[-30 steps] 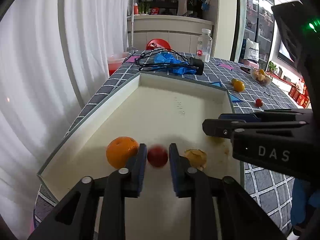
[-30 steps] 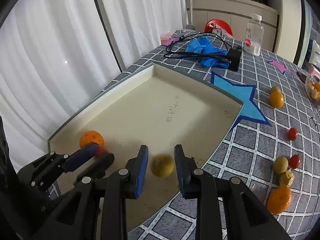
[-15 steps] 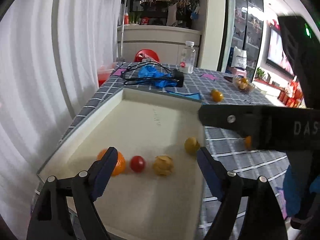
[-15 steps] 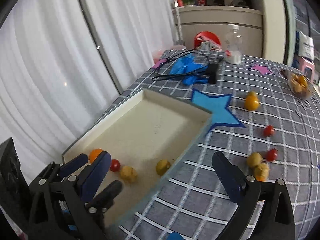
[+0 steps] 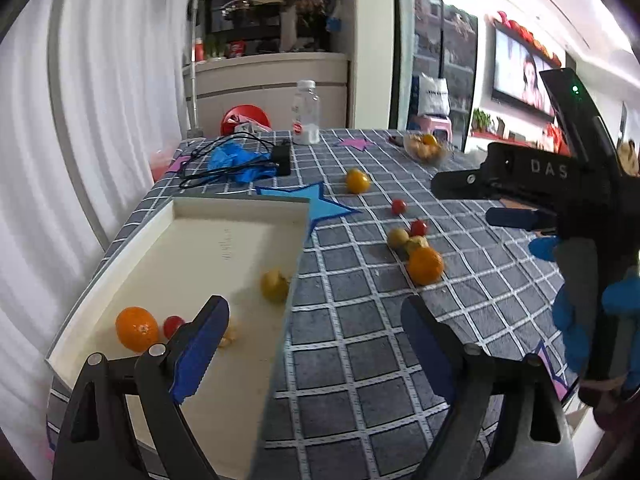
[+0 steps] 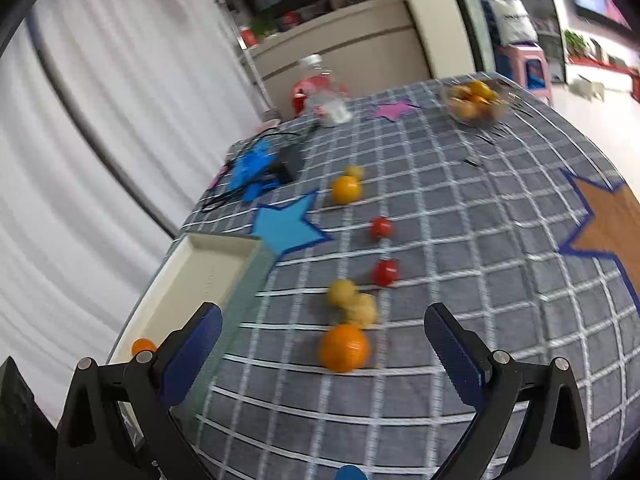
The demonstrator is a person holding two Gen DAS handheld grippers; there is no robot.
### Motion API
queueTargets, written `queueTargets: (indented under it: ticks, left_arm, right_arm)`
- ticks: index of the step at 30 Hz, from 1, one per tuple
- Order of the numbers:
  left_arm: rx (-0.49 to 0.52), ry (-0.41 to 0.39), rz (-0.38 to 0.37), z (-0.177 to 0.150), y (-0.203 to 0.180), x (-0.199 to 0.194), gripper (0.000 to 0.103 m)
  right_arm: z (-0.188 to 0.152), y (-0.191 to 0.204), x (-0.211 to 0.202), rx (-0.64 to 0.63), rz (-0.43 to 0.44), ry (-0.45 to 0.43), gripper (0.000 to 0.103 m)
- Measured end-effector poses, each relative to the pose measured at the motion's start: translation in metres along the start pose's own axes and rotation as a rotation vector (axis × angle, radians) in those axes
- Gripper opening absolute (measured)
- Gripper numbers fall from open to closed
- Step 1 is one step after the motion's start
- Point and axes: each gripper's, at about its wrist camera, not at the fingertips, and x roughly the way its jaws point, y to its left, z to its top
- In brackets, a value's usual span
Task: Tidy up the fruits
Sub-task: 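Withdraw both grippers from the tray back over the scattered fruits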
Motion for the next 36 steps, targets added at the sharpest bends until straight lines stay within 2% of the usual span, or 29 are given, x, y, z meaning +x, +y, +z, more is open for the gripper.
queueTargets:
  ticks: [7,16,23,25,27,30,32,34,36]
  left_arm:
    - [0.027,0.029,0.013,0.005,-0.023,0.006,0.09]
    - [0.065,0.064,0.037,0.005,-0.044,0.017,0.09]
    - [0.065,0.102,0.033,0.005,-0.053,0.027,0.09]
    - [0.059,0.12,0.03,0.005,-0.055,0.031,0.09]
    - [0.049,0.138,0.027,0.005,-0.056,0.036,0.09]
    - [0.031,0.156,0.018,0.005,-0.056,0.044,0.09]
    - [0.02,0.17,0.01,0.005,-0.057,0.05,0.09]
    - [0.019,0.187,0.009,0.005,-0.061,0.059,0.09]
    - [0.017,0.21,-0.004,0.006,-0.066,0.068,0.09]
  right_arm:
    - [-0.001,-0.038,-0.008,0.071,-0.005,0.001,0.102]
    - [-0.006,-0.067,-0.011,0.118,-0.002,0.013,0.102]
    - [-0.013,-0.093,-0.002,0.146,-0.045,0.072,0.102]
    - [-0.017,-0.097,-0.001,0.117,-0.122,0.079,0.102]
    - [-0.022,-0.094,-0.003,0.034,-0.234,0.07,0.102]
    - [-0.029,-0.089,-0.003,-0.071,-0.318,0.07,0.102]
    - [-0.031,-0.088,0.0,-0.112,-0.336,0.077,0.102]
    - [-0.035,-0.094,0.006,-0.105,-0.294,0.109,0.103]
    - [-0.037,-0.094,0.006,-0.127,-0.295,0.09,0.103]
